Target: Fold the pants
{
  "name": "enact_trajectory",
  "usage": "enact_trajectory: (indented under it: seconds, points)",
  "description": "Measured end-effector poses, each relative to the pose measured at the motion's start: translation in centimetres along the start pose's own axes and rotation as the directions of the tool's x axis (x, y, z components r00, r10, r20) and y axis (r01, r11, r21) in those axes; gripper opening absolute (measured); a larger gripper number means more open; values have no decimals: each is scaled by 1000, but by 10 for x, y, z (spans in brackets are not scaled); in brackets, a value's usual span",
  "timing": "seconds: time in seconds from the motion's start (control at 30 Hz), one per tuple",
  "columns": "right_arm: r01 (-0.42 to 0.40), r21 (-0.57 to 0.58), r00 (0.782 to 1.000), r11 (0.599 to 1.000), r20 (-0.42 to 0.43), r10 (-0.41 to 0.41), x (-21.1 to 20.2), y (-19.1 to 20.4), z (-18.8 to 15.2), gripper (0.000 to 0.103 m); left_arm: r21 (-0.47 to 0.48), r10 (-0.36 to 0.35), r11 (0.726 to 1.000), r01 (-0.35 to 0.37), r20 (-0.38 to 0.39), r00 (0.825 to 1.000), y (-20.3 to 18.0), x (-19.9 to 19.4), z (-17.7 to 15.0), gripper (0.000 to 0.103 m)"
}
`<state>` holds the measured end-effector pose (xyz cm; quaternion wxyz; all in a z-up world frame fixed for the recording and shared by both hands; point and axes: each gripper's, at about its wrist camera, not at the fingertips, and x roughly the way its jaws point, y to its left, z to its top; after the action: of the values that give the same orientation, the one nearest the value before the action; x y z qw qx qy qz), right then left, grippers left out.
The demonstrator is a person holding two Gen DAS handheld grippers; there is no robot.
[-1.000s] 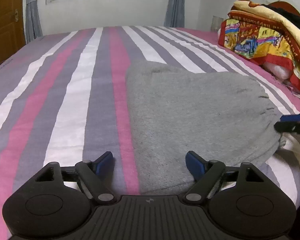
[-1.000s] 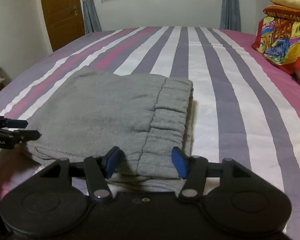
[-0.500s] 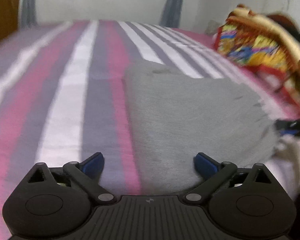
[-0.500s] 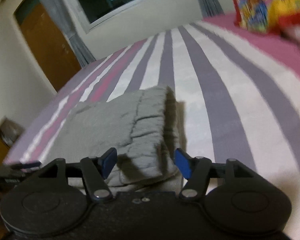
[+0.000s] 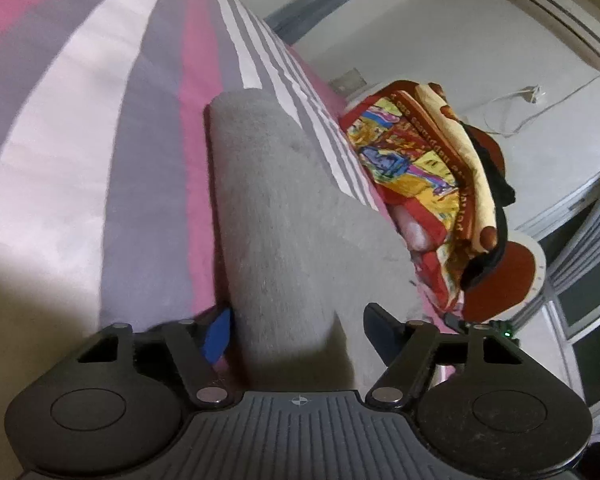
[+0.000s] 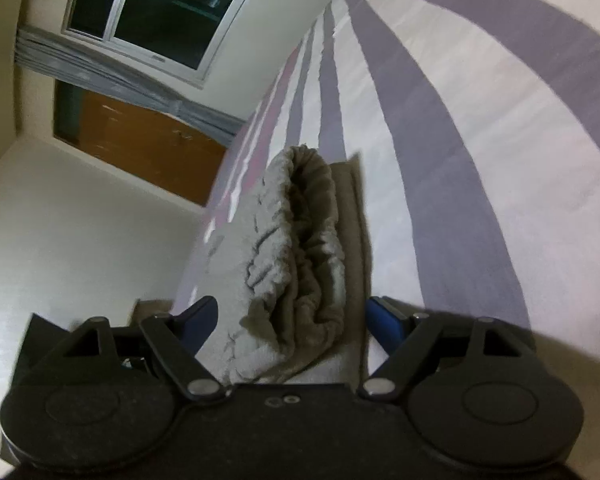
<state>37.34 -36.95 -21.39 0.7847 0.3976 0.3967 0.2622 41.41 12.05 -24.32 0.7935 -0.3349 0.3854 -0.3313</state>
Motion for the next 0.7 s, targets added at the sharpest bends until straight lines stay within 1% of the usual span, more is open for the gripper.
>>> enact_trajectory:
  seconds: [0.03, 0.1, 0.17, 0.3, 0.37, 0.4, 0.43, 0.47, 0.5, 0.57, 0.6, 0.63, 0.7]
  points:
    - [-12, -1, 1000, 1000, -8, 12, 4, -1, 3, 79, -1, -13, 1000, 13, -5, 1000, 1, 4, 0, 70]
    - [-39, -10, 999, 999, -29, 39, 15, -3, 12, 80, -4, -41, 999, 41, -19, 999, 4, 14, 4, 64]
    - [-58, -29, 997, 998, -49, 56, 25, -2, 18, 82, -24, -66, 998, 65, -31, 997, 10, 24, 9, 55]
    - [-97, -45, 992, 994, -81, 93, 43, -1, 30, 82, -71, -116, 991, 113, -36, 993, 20, 42, 21, 49]
    - [-82, -69, 993, 994, -94, 76, 52, 0, 36, 79, -70, -131, 989, 128, -39, 991, 19, 50, 24, 45]
    - [-74, -80, 993, 994, -100, 66, 54, 2, 38, 73, -68, -135, 989, 132, -39, 990, 19, 53, 25, 42]
    - [-71, -85, 992, 994, -108, 62, 57, 2, 39, 69, -71, -138, 988, 135, -38, 990, 20, 55, 26, 37]
    - [-82, -78, 991, 994, -116, 72, 58, 3, 40, 69, -83, -149, 986, 146, -31, 988, 22, 55, 26, 35]
    - [-93, -71, 989, 993, -122, 84, 56, 5, 41, 67, -94, -163, 983, 160, -21, 986, 23, 52, 26, 35]
    - [-109, -77, 986, 991, -133, 99, 52, 10, 45, 62, -85, -186, 979, 184, -8, 983, 18, 48, 28, 35]
    - [-116, -79, 986, 990, -132, 105, 50, 12, 49, 53, -75, -197, 978, 196, -2, 980, 14, 47, 29, 35]
    - [-134, -72, 984, 988, -131, 123, 48, 13, 53, 49, -66, -211, 975, 210, 2, 978, 10, 46, 31, 35]
    - [-149, -91, 981, 985, -135, 136, 47, 22, 61, 49, -41, -223, 974, 223, 8, 975, 1, 46, 41, 35]
